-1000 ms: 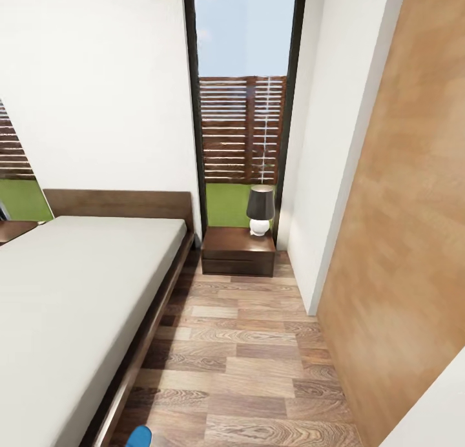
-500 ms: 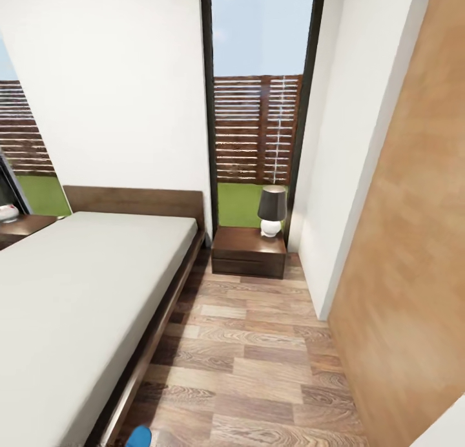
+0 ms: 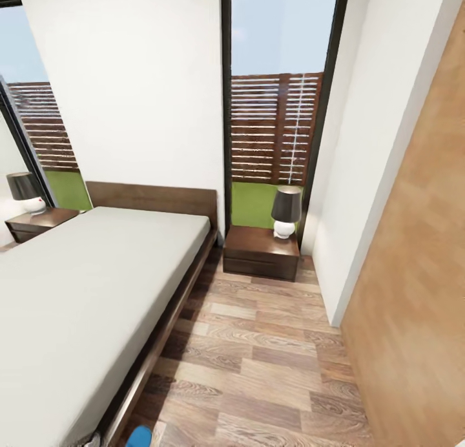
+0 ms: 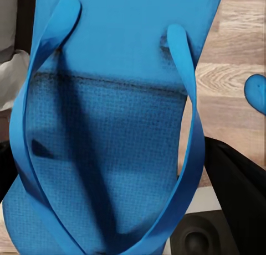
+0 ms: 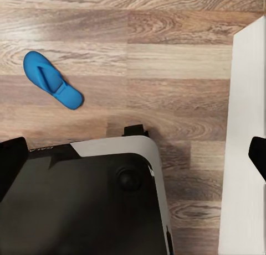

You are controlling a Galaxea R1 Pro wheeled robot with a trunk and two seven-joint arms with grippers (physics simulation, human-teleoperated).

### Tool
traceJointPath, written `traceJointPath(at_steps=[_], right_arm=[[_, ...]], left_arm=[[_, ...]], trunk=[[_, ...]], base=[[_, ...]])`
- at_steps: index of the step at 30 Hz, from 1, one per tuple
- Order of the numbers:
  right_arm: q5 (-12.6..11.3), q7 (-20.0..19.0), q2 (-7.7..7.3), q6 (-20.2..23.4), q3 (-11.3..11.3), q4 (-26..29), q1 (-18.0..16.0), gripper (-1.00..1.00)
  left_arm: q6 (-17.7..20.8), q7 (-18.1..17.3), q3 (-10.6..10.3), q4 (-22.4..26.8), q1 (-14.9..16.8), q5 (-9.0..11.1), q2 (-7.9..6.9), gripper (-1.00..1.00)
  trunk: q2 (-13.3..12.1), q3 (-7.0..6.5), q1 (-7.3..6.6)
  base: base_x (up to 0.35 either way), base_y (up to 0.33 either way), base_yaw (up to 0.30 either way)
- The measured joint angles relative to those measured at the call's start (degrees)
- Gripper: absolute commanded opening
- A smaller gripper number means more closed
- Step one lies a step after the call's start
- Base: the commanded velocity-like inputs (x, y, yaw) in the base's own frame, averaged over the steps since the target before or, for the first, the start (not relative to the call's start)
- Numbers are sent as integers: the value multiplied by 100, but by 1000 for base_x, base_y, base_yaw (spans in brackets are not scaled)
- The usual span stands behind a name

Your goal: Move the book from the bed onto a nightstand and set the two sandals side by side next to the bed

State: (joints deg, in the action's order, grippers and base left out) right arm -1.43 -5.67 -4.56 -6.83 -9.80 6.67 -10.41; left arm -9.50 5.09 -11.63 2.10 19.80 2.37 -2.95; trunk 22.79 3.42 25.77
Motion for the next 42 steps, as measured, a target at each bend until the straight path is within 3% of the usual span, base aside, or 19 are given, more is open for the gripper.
traceJointPath(at_steps=[16, 42], right_arm=[[0, -1, 0, 0, -2, 0, 0, 100], [0, 0, 0, 0, 0, -1, -1, 100]], left_arm=[[-9, -3, 0, 5, -1, 3, -2, -100], [-9, 0, 0, 7, -2, 2, -4, -100]], trunk=[[0, 1, -2], [0, 29, -1]], base=[[-26, -17, 8], [-18, 0, 115]])
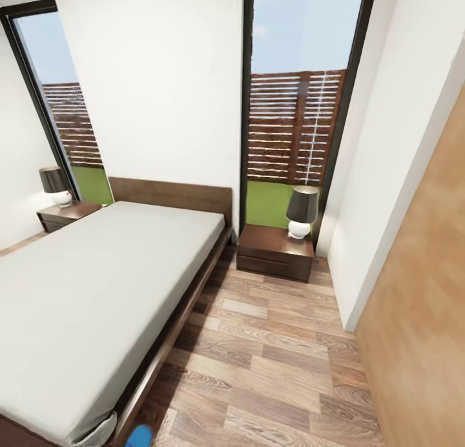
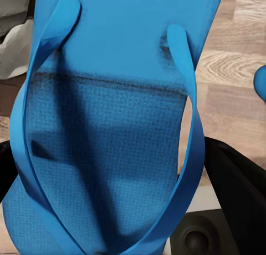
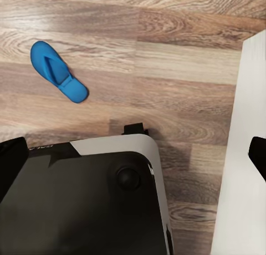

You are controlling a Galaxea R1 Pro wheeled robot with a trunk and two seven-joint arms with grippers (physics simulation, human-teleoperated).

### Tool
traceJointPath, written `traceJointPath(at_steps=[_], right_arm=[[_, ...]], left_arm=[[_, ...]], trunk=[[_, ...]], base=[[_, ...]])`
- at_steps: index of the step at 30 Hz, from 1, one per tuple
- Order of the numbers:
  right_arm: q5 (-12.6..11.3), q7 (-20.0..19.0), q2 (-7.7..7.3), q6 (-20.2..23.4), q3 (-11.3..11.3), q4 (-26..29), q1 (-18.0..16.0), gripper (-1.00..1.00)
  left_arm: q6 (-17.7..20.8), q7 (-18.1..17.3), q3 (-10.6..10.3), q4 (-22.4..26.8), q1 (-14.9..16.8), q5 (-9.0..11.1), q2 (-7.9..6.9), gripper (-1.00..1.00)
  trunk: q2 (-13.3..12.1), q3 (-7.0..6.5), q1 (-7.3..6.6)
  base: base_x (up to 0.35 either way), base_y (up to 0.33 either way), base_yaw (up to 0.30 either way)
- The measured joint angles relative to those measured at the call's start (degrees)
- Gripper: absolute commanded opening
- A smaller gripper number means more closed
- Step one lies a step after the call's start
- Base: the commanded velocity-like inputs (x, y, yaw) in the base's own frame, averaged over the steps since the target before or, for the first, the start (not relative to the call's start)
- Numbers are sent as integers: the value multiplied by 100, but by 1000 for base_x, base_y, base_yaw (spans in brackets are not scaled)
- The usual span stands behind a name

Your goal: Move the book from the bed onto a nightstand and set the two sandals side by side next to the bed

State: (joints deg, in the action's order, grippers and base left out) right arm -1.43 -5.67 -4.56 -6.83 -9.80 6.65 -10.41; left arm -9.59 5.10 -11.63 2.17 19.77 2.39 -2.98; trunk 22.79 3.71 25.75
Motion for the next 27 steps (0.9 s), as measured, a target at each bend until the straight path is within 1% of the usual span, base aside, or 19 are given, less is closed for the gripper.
traceJointPath(at_steps=[12, 18, 23, 27], right_arm=[[0, -1, 0, 0, 0, 1, 1, 100], [0, 5, 0, 0, 0, 0, 0, 100], [0, 6, 0, 0, 0, 0, 0, 100], [0, 1, 0, 0, 0, 1, 0, 100]], left_arm=[[0, -2, 0, -1, 0, 0, 2, -100], [0, 1, -1, 0, -1, 1, 1, -100], [1, 1, 1, 0, -3, 0, 4, -100], [0, 1, 0, -1, -3, -1, 5, -100]], trunk=[[0, 13, 0], [0, 39, 0], [0, 68, 0], [0, 82, 0]], base=[[-5, 0, 54], [0, -14, 160], [0, -111, 184], [0, -76, 91]])
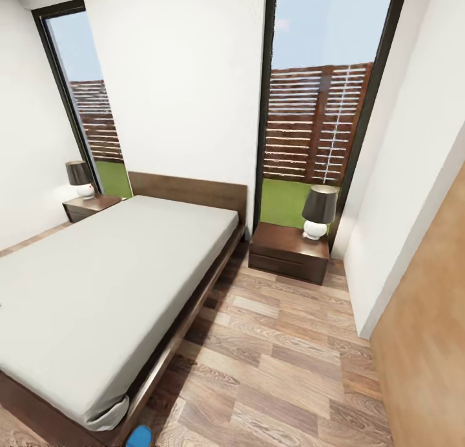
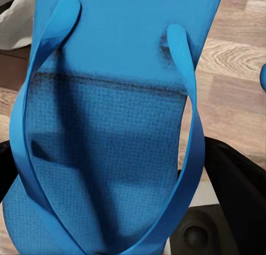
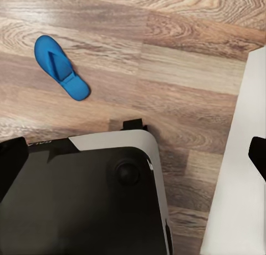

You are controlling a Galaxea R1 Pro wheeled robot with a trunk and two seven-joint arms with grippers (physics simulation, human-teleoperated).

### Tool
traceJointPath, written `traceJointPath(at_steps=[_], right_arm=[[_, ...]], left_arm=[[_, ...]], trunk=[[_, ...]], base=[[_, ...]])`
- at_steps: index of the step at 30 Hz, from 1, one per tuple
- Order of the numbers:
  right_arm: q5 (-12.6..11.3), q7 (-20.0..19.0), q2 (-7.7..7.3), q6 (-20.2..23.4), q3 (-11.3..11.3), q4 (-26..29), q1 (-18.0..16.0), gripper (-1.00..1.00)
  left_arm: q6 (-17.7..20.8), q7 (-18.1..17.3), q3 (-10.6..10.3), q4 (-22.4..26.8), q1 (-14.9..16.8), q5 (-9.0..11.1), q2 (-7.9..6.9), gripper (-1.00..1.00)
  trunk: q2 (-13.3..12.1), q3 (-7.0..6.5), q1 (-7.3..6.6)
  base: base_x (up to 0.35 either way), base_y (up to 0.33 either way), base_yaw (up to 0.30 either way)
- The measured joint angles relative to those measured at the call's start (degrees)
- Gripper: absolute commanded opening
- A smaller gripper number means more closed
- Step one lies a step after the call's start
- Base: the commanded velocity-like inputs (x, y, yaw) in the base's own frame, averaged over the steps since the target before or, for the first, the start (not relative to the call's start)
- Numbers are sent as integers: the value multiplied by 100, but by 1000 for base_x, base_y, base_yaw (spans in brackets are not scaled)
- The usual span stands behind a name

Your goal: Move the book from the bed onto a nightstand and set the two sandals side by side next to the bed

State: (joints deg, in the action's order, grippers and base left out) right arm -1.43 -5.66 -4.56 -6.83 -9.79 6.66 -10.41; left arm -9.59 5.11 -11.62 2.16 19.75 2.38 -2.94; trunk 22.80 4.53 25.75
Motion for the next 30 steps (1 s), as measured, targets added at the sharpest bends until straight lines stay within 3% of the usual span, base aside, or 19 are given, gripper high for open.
traceJointPath(at_steps=[30], right_arm=[[0, -2, 0, 0, 0, 0, 0, 100]], left_arm=[[0, -3, 0, 0, -2, 2, 3, -100]], trunk=[[0, 21, 0]], base=[[0, -37, 77]])
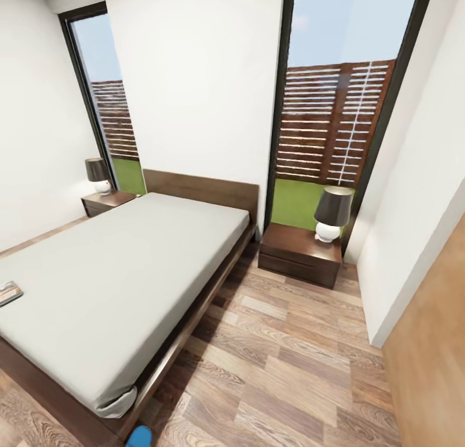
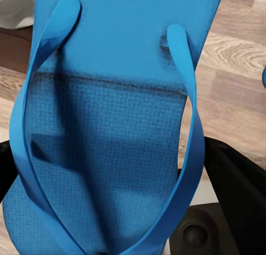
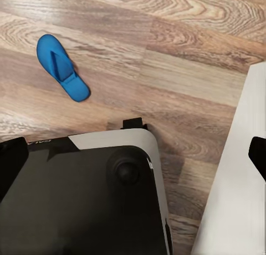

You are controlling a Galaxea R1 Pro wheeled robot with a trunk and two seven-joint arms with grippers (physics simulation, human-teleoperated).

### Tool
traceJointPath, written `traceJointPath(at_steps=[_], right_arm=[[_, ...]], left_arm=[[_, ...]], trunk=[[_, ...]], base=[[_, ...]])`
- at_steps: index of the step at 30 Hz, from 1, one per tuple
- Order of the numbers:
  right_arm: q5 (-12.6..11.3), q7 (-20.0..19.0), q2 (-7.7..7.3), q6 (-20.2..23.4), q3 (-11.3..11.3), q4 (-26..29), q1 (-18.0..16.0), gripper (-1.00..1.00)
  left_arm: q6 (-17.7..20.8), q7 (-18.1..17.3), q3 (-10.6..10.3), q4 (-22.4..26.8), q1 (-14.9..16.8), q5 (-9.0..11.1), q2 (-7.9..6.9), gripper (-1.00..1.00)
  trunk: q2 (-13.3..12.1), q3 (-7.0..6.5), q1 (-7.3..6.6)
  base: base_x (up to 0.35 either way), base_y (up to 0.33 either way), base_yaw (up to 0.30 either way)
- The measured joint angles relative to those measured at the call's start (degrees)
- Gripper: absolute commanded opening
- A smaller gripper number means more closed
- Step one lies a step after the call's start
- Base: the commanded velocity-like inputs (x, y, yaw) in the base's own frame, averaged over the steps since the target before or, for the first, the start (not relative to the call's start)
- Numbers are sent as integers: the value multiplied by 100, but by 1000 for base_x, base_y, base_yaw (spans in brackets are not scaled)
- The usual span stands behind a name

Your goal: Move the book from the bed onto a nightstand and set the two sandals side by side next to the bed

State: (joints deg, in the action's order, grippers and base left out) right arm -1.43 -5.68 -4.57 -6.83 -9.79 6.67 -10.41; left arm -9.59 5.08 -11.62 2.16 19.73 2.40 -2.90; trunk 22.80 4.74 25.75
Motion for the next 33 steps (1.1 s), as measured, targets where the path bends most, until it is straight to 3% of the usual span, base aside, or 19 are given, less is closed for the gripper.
traceJointPath(at_steps=[20, 33], right_arm=[[0, 1, 0, 0, 0, 0, 0, 100], [0, 1, 0, 0, 0, -1, -1, 100]], left_arm=[[0, 2, -5, 0, 5, -1, 0, -100], [0, 1, -1, 1, 3, 0, 0, -100]], trunk=[[0, 0, 0], [0, 28, 0]], base=[[0, -38, 81], [0, 0, 183]])
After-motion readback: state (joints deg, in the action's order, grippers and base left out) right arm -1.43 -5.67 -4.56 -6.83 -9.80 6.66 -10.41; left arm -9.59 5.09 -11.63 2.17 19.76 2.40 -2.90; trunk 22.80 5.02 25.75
